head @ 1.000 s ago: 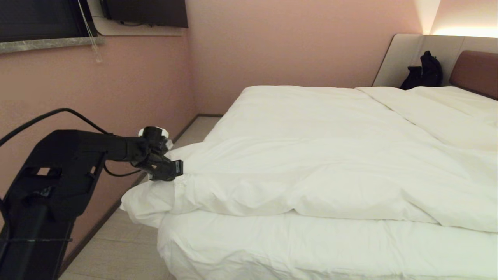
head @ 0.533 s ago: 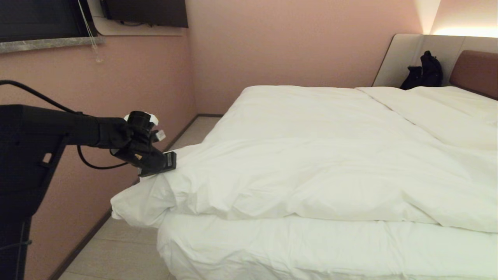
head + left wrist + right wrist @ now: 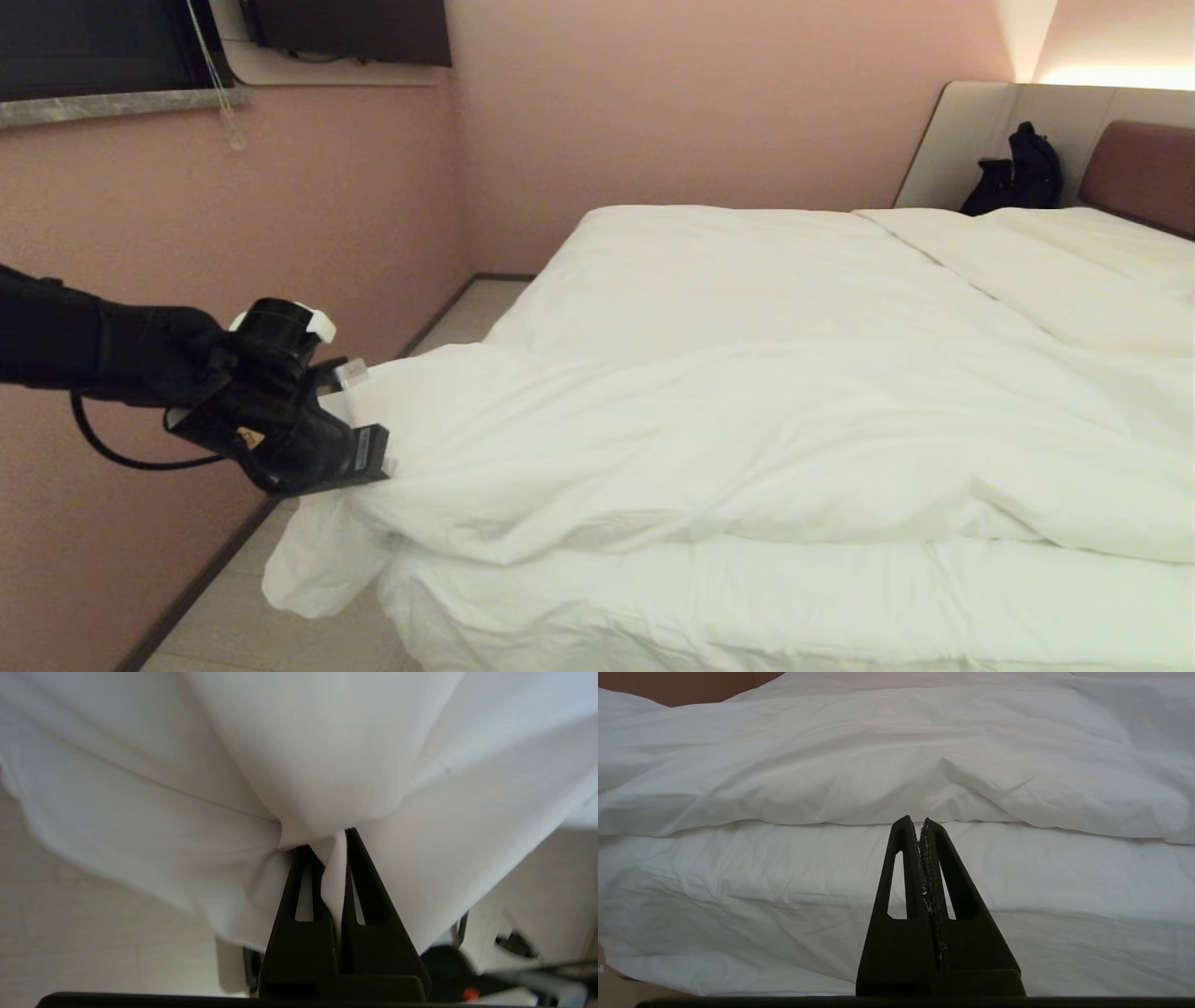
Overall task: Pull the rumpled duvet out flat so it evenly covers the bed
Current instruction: Flatten the corners of the folded blanket
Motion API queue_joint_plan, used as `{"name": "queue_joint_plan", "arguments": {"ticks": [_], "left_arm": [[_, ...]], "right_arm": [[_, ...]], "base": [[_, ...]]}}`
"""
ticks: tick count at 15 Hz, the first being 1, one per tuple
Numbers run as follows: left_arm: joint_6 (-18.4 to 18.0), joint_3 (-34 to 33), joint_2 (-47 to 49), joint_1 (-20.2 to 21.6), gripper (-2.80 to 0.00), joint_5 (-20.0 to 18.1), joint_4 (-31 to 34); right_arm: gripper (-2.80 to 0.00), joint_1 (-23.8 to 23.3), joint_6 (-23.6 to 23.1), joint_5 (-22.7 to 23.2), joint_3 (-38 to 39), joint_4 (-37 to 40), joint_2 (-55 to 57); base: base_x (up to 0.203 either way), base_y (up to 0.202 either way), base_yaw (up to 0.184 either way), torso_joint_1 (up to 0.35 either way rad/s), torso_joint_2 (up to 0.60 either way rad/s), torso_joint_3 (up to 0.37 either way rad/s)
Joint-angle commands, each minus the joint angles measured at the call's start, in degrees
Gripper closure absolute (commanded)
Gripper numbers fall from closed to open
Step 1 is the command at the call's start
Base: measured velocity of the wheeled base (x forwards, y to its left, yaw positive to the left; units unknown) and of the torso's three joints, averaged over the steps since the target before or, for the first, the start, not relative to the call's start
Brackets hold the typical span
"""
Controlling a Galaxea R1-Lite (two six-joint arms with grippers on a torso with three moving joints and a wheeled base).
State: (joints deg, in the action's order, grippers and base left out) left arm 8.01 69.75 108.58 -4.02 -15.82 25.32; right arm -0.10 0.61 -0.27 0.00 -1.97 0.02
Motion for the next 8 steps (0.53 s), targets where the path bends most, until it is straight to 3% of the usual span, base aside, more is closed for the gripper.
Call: {"name": "queue_joint_plan", "arguments": {"ticks": [1,4,8], "left_arm": [[-1.23,-6.36,-5.72,-0.13,0.00,-0.24,0.30],[-5.07,-13.06,-7.97,-0.19,0.00,-1.31,0.18],[-5.86,-13.94,-4.24,-0.20,0.00,-1.30,-0.14]], "right_arm": [[0.00,0.01,0.01,0.00,0.00,-0.05,-0.02],[0.00,0.01,0.01,0.00,0.00,0.00,-0.02],[0.00,0.01,0.01,0.00,0.00,0.02,-0.02]], "base": [[0.000,0.000,0.000,0.000,0.00,0.000],[0.000,0.000,0.000,0.000,0.00,0.000],[0.000,0.000,0.000,0.000,0.00,0.000]]}}
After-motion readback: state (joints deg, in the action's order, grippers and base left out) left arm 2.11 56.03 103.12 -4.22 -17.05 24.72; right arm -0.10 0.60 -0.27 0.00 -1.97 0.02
